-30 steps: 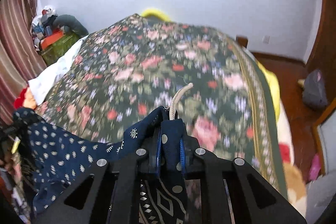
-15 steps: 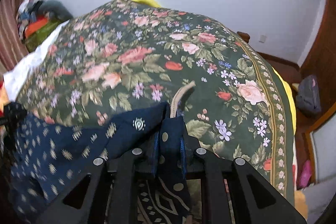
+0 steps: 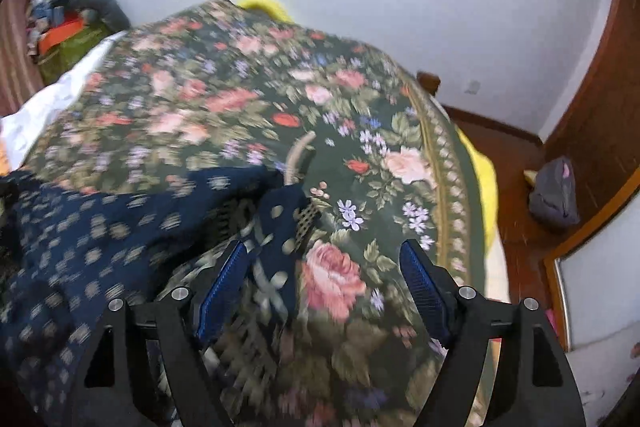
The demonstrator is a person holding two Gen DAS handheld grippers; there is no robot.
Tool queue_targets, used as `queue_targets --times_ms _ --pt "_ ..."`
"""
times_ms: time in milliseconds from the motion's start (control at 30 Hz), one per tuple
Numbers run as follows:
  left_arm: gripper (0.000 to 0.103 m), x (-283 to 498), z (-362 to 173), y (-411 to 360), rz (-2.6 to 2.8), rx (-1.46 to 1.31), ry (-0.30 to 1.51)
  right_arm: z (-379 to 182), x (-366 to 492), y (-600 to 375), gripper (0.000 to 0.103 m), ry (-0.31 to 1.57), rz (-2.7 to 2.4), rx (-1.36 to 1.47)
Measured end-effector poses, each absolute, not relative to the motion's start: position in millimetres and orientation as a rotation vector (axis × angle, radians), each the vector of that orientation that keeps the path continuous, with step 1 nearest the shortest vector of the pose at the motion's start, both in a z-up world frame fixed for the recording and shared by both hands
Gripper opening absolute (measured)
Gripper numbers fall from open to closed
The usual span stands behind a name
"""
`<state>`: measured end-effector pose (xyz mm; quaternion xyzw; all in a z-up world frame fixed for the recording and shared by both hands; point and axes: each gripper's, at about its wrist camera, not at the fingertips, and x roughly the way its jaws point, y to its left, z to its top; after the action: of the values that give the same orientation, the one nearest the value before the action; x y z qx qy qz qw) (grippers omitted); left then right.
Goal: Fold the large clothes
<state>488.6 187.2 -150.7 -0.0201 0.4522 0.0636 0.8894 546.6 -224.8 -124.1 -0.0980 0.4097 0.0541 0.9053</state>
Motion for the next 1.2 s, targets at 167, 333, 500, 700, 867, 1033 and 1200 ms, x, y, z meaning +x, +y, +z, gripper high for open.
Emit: queue_targets --times_ms 167,333,500,700,867,1033,1200 --pt "0.066 439 -92 167 0.085 -0.036 0.847 -67 489 -222 0.077 0.782 0.164 -0.182" --pt "0.066 379 -42 141 0.041 -0.002 0.753 -19 431 -215 0.077 0.736 0.238 -0.133" --pt "0.066 321 -21 115 -0.017 0.03 0.712 12 374 -209 0.078 0.713 0.314 -0.072" --pt "0.066 264 -34 105 -0.052 -0.037 0.745 15 316 -201 0.078 0.74 0.378 -0.061" --pt "0.066 230 -67 111 -0.038 -0.07 0.815 -14 277 -198 0.078 0.822 0.421 -0.05" --pt "0.066 206 -116 136 -0.012 -0.158 0.943 -60 260 -198 0.078 0.954 0.437 -0.046" --pt "0.066 189 -172 158 0.024 -0.245 1.07 -120 256 -193 0.078 1.143 0.447 -0.024"
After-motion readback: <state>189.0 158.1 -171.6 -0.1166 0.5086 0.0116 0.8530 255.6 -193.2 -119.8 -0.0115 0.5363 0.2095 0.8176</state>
